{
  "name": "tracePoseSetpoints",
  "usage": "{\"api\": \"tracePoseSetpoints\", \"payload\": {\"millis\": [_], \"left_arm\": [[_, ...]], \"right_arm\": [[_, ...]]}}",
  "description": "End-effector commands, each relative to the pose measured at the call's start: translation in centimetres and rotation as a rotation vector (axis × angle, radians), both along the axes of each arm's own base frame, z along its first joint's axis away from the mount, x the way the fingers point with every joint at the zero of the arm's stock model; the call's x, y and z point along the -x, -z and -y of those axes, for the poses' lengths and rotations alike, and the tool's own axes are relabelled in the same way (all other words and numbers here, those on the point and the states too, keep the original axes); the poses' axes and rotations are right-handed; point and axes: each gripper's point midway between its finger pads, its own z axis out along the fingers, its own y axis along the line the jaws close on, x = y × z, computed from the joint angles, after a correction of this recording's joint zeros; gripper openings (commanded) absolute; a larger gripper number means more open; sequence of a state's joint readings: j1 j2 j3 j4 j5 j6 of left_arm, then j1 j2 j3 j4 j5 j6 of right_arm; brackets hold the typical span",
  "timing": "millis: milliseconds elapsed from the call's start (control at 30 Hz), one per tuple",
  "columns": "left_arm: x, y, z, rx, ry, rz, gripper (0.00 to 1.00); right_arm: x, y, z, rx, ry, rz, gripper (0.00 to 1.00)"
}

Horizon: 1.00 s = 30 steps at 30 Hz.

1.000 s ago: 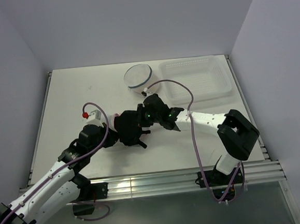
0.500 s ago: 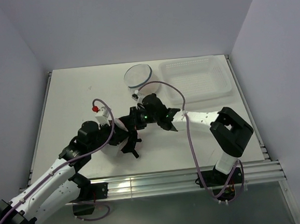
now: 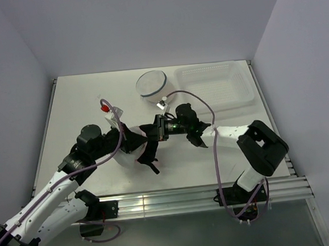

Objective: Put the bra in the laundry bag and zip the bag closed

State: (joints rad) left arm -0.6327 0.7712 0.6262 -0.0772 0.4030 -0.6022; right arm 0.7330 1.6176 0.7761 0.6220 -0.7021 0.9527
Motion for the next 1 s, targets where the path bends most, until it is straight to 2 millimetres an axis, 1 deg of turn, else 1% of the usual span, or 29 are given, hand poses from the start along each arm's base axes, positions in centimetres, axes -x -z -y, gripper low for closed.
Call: {"api": "tracePoseSetpoints", "payload": {"millis": [0,33,67,100,133,167,200,233,267,300,333,367,400,433,467,500,567,600,633,667,700,733,767,833,867,900,933,967], "left_arm": [[-0.5,-3.4,0.5,0.019,0.016,0.077,0.0],[-0.6,-3.5,0.9,0.026,0.026,0.065,0.0],[-0.6,-3.7,1.1,0.037,0.037,0.065,0.0],[-0.5,-3.8,1.3,0.055,0.041,0.05,0.0],[-0.7,-3.8,1.6,0.066,0.045,0.05,0.0],[-0.7,-4.0,1.9,0.084,0.051,0.058,0.0],[-0.7,-4.0,2.2,0.098,0.056,0.044,0.0],[-0.7,-3.4,2.6,0.098,0.062,0.027,0.0],[-0.7,-3.8,3.0,0.121,0.072,0.043,0.0],[-0.3,-3.6,3.6,0.127,0.089,0.033,0.0],[-0.3,-2.9,4.1,0.121,0.095,0.015,0.0],[0.1,-2.9,4.7,0.125,0.101,0.019,0.0],[0.2,-2.6,5.0,0.123,0.102,0.012,0.0],[0.4,-1.8,5.2,0.111,0.102,0.001,0.0],[1.0,-1.4,5.6,0.103,0.109,-0.005,0.0],[0.6,-0.6,5.3,0.083,0.063,-0.017,0.0],[0.6,1.3,4.6,0.047,0.001,-0.057,0.0],[-0.1,2.6,3.8,0.022,-0.074,-0.097,0.0],[0.2,4.1,3.1,0.007,-0.102,-0.121,0.0],[0.4,4.9,2.8,0.001,-0.125,-0.136,0.0],[0.2,6.6,1.4,-0.014,-0.212,-0.181,0.0],[0.6,7.3,1.1,-0.016,-0.218,-0.2,0.0],[0.4,8.0,0.4,-0.024,-0.263,-0.209,0.0],[0.8,10.1,-1.3,-0.056,-0.342,-0.267,0.0],[1.1,10.6,-1.5,-0.067,-0.351,-0.279,0.0],[1.3,10.9,-1.8,-0.066,-0.372,-0.297,0.0],[1.4,11.6,-2.6,-0.091,-0.402,-0.306,0.0],[1.7,11.7,-2.6,-0.1,-0.403,-0.31,0.0]], "right_arm": [[1.1,-5.9,1.4,-0.121,-0.018,0.114,0.0],[0.8,-5.7,1.9,-0.094,0.004,0.142,0.0],[0.9,-6.3,2.7,-0.086,0.03,0.169,0.0],[0.5,-5.2,3.3,-0.028,0.073,0.167,0.0],[0.4,-4.9,3.9,-0.004,0.099,0.168,0.0],[0.7,-4.5,5.0,0.035,0.126,0.156,0.0],[0.0,-4.2,5.7,0.07,0.171,0.181,0.0],[-0.1,-4.0,6.4,0.093,0.199,0.185,0.0],[-0.1,-4.4,7.2,0.104,0.227,0.202,0.0],[-0.1,-3.5,7.8,0.148,0.239,0.195,0.0],[-0.1,-3.5,8.2,0.159,0.258,0.201,0.0],[0.0,-3.5,8.6,0.164,0.269,0.204,0.0],[0.2,-3.2,8.8,0.176,0.271,0.197,0.0],[0.1,-2.9,8.9,0.183,0.28,0.189,0.0],[0.2,-2.2,9.1,0.195,0.285,0.175,0.0],[0.2,-1.9,9.1,0.194,0.291,0.168,0.0],[0.1,-0.7,9.0,0.203,0.296,0.148,0.0],[0.0,-0.4,8.9,0.201,0.298,0.134,0.0],[0.0,0.2,8.8,0.204,0.298,0.122,0.0],[-0.3,0.7,8.5,0.205,0.299,0.115,0.0],[-0.3,1.0,8.3,0.208,0.299,0.101,0.0],[-0.2,1.3,8.0,0.214,0.294,0.096,0.0],[-0.6,2.0,7.8,0.235,0.311,0.085,0.0],[-0.5,2.3,7.1,0.25,0.308,0.084,0.0],[-0.5,3.0,6.8,0.266,0.304,0.073,0.0],[-0.7,3.1,6.6,0.264,0.309,0.07,0.0],[-0.7,3.1,6.2,0.262,0.307,0.071,0.0],[-0.5,3.7,5.6,0.275,0.291,0.06,0.0]]}}
